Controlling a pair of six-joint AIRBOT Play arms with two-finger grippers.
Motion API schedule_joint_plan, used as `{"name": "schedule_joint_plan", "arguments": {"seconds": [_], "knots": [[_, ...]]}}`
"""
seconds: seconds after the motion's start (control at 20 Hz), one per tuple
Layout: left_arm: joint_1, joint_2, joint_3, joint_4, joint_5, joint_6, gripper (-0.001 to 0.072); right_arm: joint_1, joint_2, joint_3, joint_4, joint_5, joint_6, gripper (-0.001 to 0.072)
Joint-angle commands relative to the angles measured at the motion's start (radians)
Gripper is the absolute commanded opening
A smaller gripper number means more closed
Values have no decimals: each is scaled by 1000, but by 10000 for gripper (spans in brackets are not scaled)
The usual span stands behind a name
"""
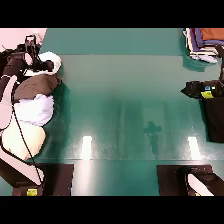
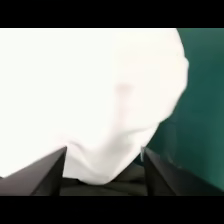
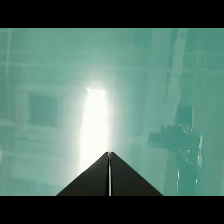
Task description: Fold the shirts.
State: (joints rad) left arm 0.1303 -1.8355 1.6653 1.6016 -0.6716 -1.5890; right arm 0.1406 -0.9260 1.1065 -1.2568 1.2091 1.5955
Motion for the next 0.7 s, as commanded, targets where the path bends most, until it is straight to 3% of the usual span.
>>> {"name": "schedule_joint_plan", "arguments": {"seconds": [0.0,0.05,0.1,0.15,0.2,0.35,0.5,0.65], "knots": [[3,-26,1,8,71,0,483,1,1,0,0,-6,0,17],[3,-26,1,8,78,0,396,1,1,0,0,-6,0,17],[3,-26,1,8,78,0,251,1,1,0,0,-6,0,17],[3,-24,2,8,66,0,59,1,1,0,0,-6,0,16],[3,-17,6,8,39,-1,24,1,1,0,0,-6,0,17],[3,38,76,8,-64,0,22,1,1,1,3,-30,0,17],[-11,196,186,8,-76,13,21,1,1,48,8,-68,0,16],[-73,388,323,7,-142,105,21,1,1,181,6,-108,-37,17]]}}
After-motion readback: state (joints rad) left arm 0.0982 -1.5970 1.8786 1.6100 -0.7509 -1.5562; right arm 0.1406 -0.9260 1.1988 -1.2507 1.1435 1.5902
